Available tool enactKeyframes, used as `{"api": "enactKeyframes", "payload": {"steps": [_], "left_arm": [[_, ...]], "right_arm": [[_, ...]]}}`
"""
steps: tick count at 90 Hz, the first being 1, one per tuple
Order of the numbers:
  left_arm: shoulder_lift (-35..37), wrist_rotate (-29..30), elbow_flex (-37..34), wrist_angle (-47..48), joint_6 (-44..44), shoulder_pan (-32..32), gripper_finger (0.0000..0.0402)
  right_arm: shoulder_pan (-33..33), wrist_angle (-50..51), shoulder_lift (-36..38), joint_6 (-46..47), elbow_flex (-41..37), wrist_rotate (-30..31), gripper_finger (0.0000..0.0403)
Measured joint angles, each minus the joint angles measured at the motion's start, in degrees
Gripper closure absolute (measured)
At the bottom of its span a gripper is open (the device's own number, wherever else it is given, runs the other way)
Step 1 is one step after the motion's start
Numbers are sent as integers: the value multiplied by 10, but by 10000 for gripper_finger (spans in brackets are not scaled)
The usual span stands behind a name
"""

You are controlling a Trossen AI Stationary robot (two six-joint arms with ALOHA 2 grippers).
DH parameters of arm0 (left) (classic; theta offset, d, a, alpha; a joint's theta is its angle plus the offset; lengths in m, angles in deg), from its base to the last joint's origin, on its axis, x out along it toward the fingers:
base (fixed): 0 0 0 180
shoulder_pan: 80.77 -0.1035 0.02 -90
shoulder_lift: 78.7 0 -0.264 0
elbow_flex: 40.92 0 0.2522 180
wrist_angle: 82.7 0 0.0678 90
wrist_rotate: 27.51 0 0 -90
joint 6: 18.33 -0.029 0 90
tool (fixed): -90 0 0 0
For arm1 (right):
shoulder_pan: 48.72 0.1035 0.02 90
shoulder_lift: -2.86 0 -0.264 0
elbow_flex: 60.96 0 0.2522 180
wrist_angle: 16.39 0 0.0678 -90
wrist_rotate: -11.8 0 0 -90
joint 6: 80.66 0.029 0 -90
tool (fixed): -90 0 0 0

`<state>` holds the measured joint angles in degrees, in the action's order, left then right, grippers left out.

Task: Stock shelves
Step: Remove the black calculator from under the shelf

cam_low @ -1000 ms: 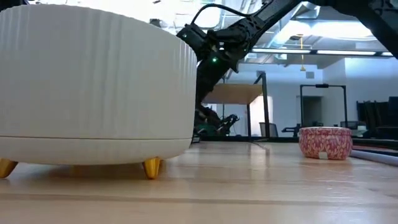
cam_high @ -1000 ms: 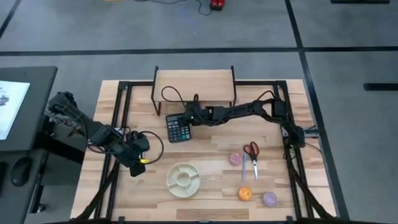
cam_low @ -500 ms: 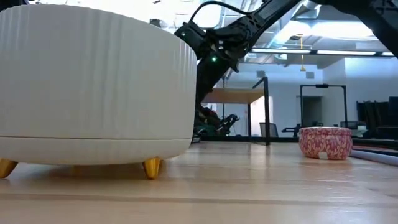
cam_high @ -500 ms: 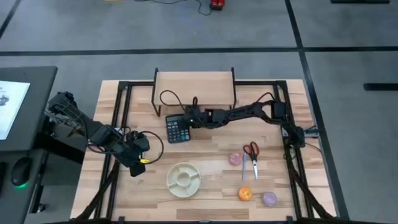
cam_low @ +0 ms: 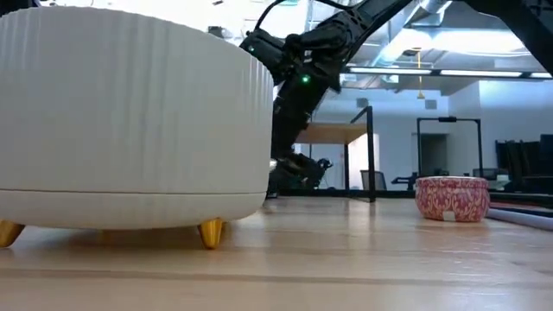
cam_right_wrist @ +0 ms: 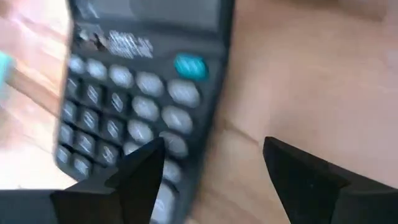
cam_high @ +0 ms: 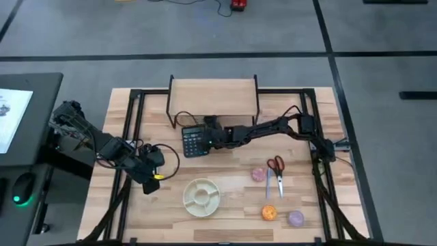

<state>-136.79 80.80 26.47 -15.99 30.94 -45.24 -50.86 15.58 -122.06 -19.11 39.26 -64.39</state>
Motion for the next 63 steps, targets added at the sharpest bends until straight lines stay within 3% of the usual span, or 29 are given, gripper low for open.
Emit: {"api": "enactKeyframes", "payload": {"steps": [28, 39, 63], "left_arm": [[0, -1, 0, -1, 0, 0, 144], [0, -1, 0, 0, 0, 0, 144], [0, -4, 0, 0, -1, 0, 144]], "right_arm": [[51, 57, 17, 64, 0, -33, 138], [66, 67, 38, 73, -2, 2, 138], [11, 60, 34, 36, -1, 11, 138]]}}
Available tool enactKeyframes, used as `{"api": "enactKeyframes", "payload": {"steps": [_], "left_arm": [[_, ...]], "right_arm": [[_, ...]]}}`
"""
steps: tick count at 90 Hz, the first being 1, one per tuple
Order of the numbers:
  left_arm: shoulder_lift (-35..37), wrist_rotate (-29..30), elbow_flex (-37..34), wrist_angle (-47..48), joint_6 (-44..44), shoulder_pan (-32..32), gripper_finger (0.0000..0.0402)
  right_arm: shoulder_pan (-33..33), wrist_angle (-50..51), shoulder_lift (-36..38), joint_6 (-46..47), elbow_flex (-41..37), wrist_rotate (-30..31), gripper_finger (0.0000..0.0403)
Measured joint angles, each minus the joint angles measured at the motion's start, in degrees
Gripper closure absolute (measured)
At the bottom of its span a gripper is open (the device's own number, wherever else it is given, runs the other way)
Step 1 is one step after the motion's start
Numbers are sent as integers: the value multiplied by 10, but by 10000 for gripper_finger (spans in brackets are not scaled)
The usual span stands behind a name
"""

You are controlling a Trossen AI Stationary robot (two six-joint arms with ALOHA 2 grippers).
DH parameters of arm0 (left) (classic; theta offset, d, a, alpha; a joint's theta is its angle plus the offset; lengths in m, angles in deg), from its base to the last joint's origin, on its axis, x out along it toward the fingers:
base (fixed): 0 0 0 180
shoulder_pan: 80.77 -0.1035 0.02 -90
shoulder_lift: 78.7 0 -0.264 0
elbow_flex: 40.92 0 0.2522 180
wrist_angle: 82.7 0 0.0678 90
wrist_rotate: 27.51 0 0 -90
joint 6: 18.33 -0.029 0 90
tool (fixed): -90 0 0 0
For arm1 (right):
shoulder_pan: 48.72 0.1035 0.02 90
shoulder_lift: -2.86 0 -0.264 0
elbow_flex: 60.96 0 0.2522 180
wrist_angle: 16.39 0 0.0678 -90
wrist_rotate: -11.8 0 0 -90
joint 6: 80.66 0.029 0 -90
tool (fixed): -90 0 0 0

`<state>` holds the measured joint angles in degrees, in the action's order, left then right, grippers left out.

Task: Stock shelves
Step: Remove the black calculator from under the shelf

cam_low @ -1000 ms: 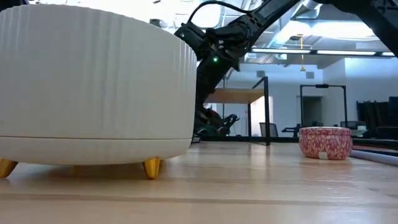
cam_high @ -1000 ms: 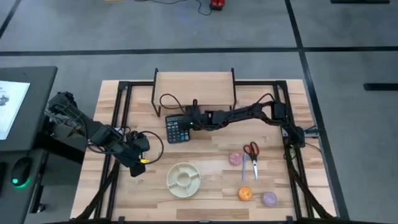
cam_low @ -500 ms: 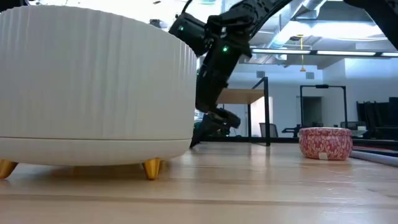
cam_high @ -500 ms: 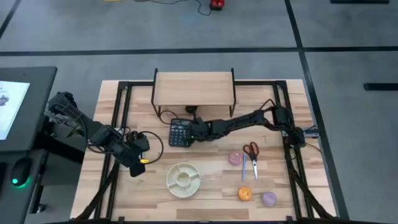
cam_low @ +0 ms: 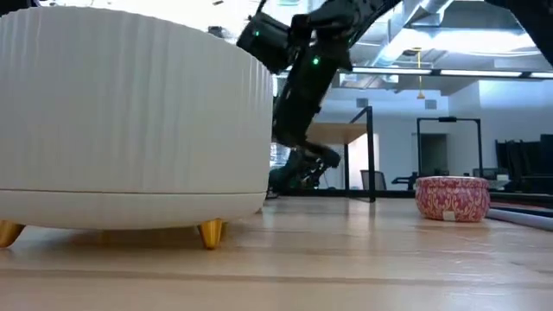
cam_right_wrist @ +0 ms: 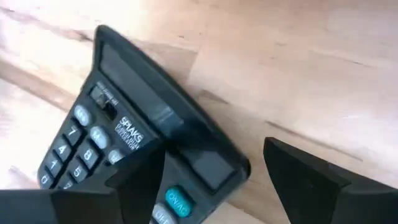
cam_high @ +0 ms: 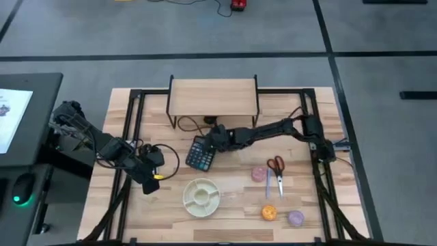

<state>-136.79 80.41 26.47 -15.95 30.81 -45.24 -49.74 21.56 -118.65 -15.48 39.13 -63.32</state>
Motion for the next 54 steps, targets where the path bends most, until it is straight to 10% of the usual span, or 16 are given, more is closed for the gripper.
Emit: {"api": "enactKeyframes", "payload": {"steps": [32, 54], "left_arm": [[0, -2, 0, 1, -1, 0, 144], [0, -2, 0, 2, -1, 0, 144]], "right_arm": [[-68, -62, -9, -93, 0, -143, 149], [-78, -88, -31, -117, 2, -236, 251]]}}
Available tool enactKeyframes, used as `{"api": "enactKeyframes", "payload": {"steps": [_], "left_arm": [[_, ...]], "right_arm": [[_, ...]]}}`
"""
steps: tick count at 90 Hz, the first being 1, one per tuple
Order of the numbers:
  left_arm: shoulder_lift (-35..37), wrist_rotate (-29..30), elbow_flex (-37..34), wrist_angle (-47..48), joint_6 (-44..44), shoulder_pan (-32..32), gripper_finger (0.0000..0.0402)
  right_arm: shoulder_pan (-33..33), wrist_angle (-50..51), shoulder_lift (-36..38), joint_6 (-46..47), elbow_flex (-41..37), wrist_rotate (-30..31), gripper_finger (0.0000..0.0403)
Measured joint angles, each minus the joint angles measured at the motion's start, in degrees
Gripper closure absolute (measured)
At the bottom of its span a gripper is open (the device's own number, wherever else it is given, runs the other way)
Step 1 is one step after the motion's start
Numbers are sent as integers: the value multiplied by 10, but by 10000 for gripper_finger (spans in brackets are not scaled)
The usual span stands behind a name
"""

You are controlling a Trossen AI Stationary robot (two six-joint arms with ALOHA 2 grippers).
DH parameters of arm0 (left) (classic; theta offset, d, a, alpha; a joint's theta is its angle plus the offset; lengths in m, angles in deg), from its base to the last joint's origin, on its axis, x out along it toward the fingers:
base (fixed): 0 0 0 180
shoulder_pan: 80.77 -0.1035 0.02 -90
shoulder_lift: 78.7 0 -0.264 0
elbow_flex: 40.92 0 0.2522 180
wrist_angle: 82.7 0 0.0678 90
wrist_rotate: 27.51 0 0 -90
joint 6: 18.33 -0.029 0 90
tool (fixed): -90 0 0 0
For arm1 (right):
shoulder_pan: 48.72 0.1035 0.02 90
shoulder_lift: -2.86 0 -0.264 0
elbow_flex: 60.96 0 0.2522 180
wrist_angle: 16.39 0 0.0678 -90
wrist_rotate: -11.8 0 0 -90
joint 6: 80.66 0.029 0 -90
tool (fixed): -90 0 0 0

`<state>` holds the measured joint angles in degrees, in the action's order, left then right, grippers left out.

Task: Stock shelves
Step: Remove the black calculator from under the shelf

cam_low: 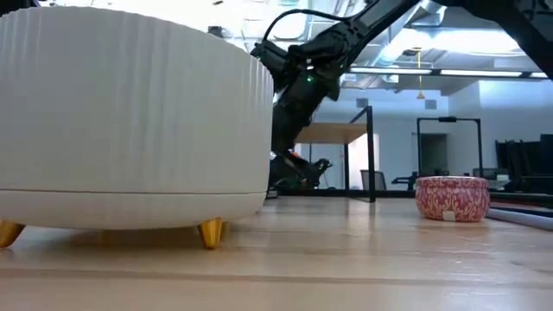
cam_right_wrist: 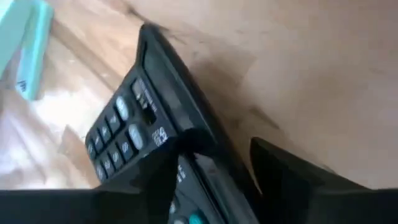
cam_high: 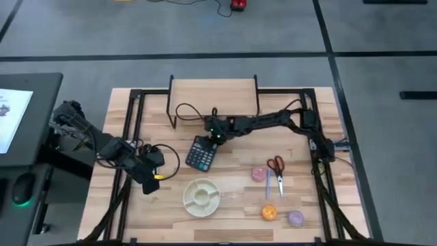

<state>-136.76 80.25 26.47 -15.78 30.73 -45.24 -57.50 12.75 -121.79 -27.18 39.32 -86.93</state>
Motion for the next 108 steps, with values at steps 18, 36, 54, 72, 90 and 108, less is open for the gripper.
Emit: {"api": "enactKeyframes", "payload": {"steps": [18, 36, 54, 72, 90, 108], "left_arm": [[0, 5, 0, 1, 0, 0, 144], [0, 8, 0, 1, 0, 0, 144], [0, 12, 0, 1, -2, 0, 144], [0, 17, 0, 0, -3, 0, 144], [0, 20, 0, -2, -3, 0, 144], [0, 26, 0, -4, 1, 0, 144]], "right_arm": [[11, -19, 11, -3, 0, -17, 379], [13, 33, 71, -14, -3, 9, 388], [14, 211, 194, -91, -2, 16, 389], [12, 447, 324, -219, -1, -48, 389], [24, 722, 366, -390, -9, -118, 389], [45, 733, 404, -499, -136, -160, 389]]}}
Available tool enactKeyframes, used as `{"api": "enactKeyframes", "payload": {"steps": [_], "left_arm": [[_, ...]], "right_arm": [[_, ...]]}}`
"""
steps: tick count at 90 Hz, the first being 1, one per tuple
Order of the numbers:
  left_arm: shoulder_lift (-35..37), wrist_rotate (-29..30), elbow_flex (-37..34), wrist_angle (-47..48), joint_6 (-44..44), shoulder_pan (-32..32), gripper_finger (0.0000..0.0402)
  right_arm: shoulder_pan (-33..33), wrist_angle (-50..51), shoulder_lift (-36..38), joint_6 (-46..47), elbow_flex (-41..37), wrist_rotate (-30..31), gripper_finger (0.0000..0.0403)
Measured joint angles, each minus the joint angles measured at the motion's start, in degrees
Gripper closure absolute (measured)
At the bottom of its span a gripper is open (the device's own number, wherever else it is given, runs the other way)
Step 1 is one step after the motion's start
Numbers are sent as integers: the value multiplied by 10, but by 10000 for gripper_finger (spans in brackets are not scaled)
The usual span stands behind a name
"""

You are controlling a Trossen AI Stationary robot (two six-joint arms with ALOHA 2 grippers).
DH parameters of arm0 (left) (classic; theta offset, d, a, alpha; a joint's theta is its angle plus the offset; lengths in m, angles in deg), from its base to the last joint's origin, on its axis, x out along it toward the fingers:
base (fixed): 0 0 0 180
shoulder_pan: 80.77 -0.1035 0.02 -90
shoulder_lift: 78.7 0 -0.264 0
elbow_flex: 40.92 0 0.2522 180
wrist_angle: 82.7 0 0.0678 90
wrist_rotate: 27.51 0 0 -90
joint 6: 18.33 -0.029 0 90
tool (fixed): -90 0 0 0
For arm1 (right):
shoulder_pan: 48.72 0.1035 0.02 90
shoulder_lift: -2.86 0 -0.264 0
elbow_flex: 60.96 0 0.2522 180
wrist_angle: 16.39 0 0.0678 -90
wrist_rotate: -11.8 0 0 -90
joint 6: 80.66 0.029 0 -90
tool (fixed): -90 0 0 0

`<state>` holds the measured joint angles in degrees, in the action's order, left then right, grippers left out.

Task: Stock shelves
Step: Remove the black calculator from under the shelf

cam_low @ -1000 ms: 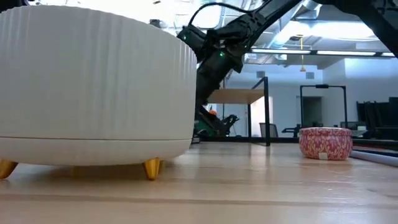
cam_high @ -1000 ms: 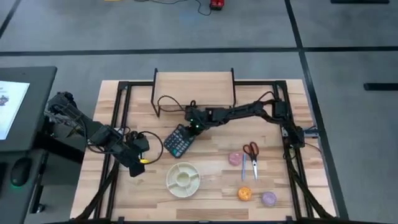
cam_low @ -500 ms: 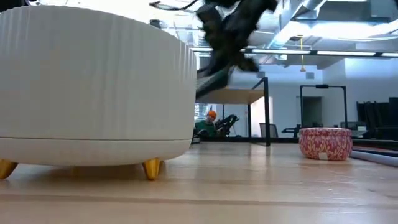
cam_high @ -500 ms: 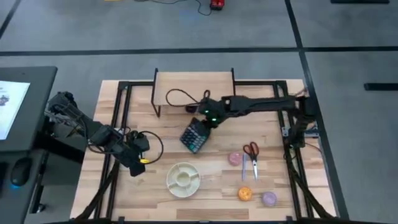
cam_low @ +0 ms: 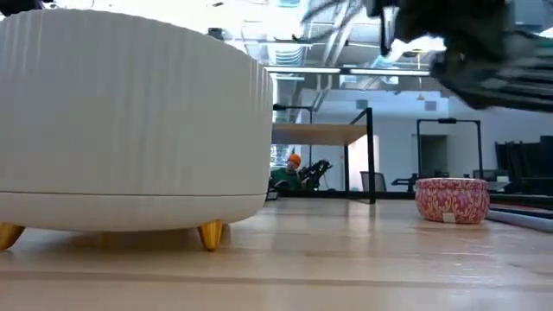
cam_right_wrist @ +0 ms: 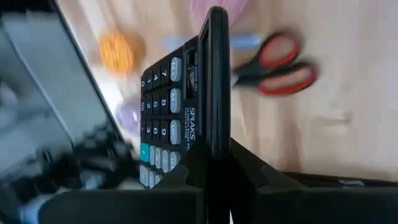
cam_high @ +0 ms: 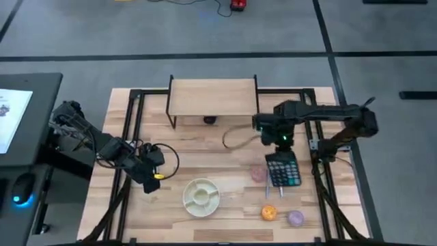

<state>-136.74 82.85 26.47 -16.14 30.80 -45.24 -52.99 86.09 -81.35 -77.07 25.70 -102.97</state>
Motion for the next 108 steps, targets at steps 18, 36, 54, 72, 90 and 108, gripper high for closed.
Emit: {"api": "enactKeyframes", "payload": {"steps": [18, 36, 54, 72, 90, 108], "left_arm": [[0, 0, 0, -1, 1, 0, 144], [0, 2, 0, -1, 12, 0, 144], [0, 6, 0, 0, 33, 0, 144], [0, 14, 0, 0, 44, 0, 144], [0, 29, 0, 0, 53, 0, 144], [0, 37, 0, 1, 76, 0, 144]], "right_arm": [[6, -52, 76, -5, -143, -18, 389], [9, -148, 147, 19, -247, -22, 389], [15, -200, 166, 35, -321, -16, 381], [33, -201, 166, 36, -346, -22, 373], [51, -204, 169, 37, -347, -2, 318], [47, -168, 167, 87, -326, 0, 210]]}}
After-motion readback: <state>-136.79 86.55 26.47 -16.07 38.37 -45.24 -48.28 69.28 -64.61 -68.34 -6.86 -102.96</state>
